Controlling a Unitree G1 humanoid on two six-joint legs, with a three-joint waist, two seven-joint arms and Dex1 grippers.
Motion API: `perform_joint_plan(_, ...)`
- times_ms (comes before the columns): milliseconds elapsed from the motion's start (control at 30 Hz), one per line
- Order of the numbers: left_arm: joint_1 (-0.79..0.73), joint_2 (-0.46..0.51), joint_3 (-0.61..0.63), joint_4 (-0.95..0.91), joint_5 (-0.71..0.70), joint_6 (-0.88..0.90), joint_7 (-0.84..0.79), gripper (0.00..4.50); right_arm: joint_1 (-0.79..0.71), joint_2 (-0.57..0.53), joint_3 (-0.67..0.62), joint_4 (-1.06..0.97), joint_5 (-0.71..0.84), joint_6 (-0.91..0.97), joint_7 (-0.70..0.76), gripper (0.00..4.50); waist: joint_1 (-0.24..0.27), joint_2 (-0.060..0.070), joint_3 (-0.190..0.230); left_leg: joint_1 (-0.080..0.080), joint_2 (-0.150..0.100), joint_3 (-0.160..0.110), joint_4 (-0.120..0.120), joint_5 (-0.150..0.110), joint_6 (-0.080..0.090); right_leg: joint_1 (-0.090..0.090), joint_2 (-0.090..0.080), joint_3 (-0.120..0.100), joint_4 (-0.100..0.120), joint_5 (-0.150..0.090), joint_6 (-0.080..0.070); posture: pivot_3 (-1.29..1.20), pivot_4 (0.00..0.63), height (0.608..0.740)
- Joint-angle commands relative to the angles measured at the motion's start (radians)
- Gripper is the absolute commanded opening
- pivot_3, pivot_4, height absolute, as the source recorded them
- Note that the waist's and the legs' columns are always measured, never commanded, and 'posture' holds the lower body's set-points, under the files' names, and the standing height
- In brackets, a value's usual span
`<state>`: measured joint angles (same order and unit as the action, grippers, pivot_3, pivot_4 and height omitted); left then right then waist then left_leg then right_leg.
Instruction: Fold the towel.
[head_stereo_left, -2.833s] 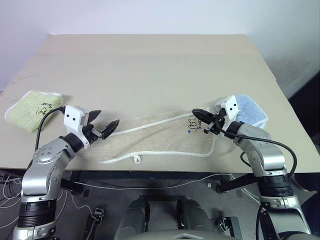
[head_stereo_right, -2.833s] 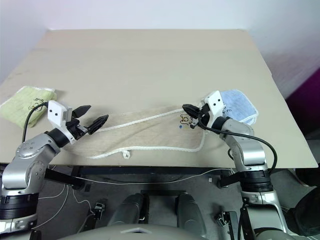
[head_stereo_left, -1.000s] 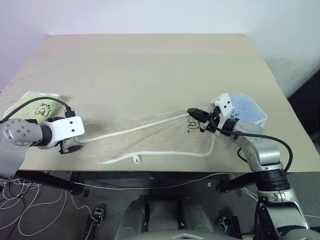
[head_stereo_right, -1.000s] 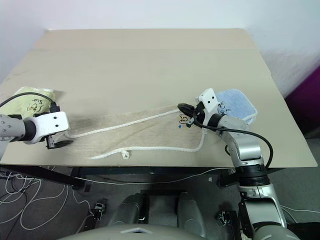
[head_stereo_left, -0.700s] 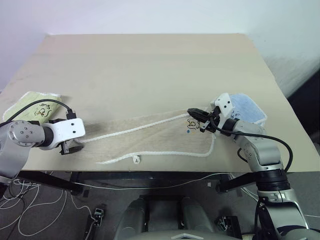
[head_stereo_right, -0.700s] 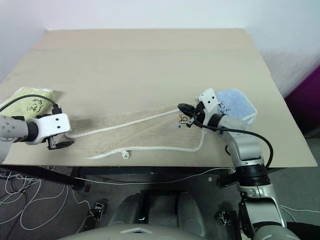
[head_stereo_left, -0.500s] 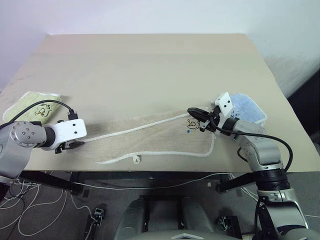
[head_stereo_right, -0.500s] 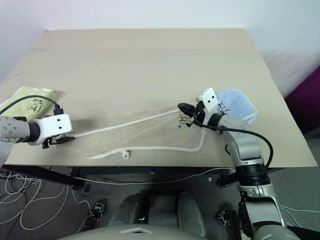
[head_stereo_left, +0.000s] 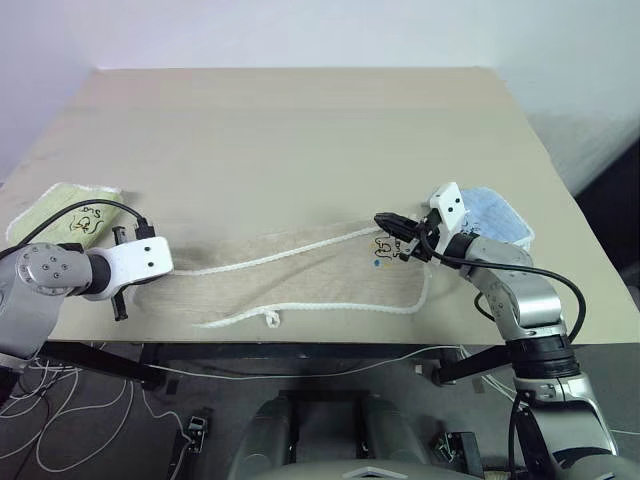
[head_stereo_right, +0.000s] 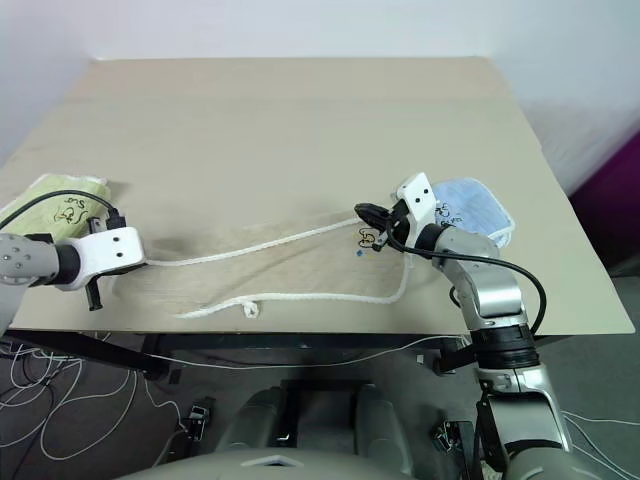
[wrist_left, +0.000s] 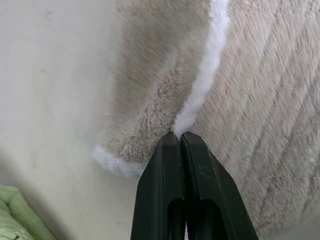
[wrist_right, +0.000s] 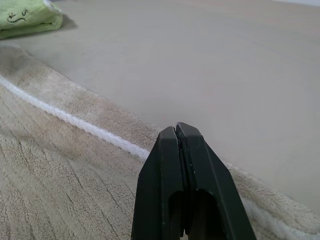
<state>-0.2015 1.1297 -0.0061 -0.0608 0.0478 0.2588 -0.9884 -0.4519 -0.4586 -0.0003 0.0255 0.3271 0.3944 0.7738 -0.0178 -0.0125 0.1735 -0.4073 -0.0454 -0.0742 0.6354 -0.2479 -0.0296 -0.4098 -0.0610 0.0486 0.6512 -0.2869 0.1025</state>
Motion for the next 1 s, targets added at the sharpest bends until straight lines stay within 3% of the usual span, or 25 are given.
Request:
perform_joint_plan(33, -0.029, -0.018, 0.089, -0.005, -0.039, -0.032, 0.034, 0.03, -0.025, -0.019, -0.017, -0.014, 0.001, -0.016, 0.007, 0.00, 0.001, 0.000, 0.000, 0.000, 0.000, 0.000, 0.000, 0.000, 0.000, 0.000, 0.000, 0.000, 0.000, 0.000, 0.000, 0.00, 0.150, 0.740)
perform_joint_plan(233, -0.031, -0.031, 0.126, 0.003, -0.058, -0.053, 0.047, 0.03, -0.030, -0.027, -0.009, -0.009, -0.009, -0.026, 0.014, 0.00, 0.000, 0.000, 0.000, 0.000, 0.000, 0.000, 0.001, 0.000, 0.000, 0.000, 0.000, 0.000, 0.000, 0.000, 0.000, 0.00, 0.150, 0.740)
perform_joint_plan(400, -0.020, -0.034, 0.142, 0.003, -0.061, -0.057, 0.059, 0.03, -0.047, -0.091, 0.047, 0.045, -0.119, -0.134, 0.044, 0.00, 0.000, 0.000, 0.000, 0.000, 0.000, 0.000, 0.001, 0.000, 0.000, 0.000, 0.000, 0.000, 0.000, 0.000, 0.000, 0.00, 0.150, 0.740)
perform_joint_plan(500, -0.010, -0.038, 0.152, 0.009, -0.063, -0.060, 0.071, 0.00, -0.080, -0.151, 0.089, 0.119, -0.217, -0.258, 0.063, 0.64, 0.000, 0.000, 0.000, 0.000, 0.000, 0.000, 0.001, 0.000, 0.000, 0.000, 0.000, 0.000, 0.000, 0.000, 0.000, 0.00, 0.150, 0.740)
perform_joint_plan(733, 0.001, -0.055, 0.160, 0.007, -0.076, -0.062, 0.081, 0.00, -0.178, -0.223, 0.169, 0.348, -0.448, -0.625, -0.004, 2.94, -0.002, 0.000, 0.000, 0.000, 0.000, 0.001, 0.001, 0.000, 0.000, 0.000, 0.000, 0.000, 0.001, 0.000, 0.000, 0.00, 0.150, 0.740)
perform_joint_plan(1000, 0.011, -0.058, 0.172, 0.001, -0.084, -0.059, 0.082, 0.00, -0.249, -0.245, 0.245, 0.548, -0.610, -0.841, -0.065, 2.94, -0.002, 0.000, 0.000, 0.000, 0.000, 0.001, 0.001, 0.000, 0.000, 0.000, 0.000, 0.000, 0.001, 0.000, 0.000, 0.00, 0.150, 0.740)
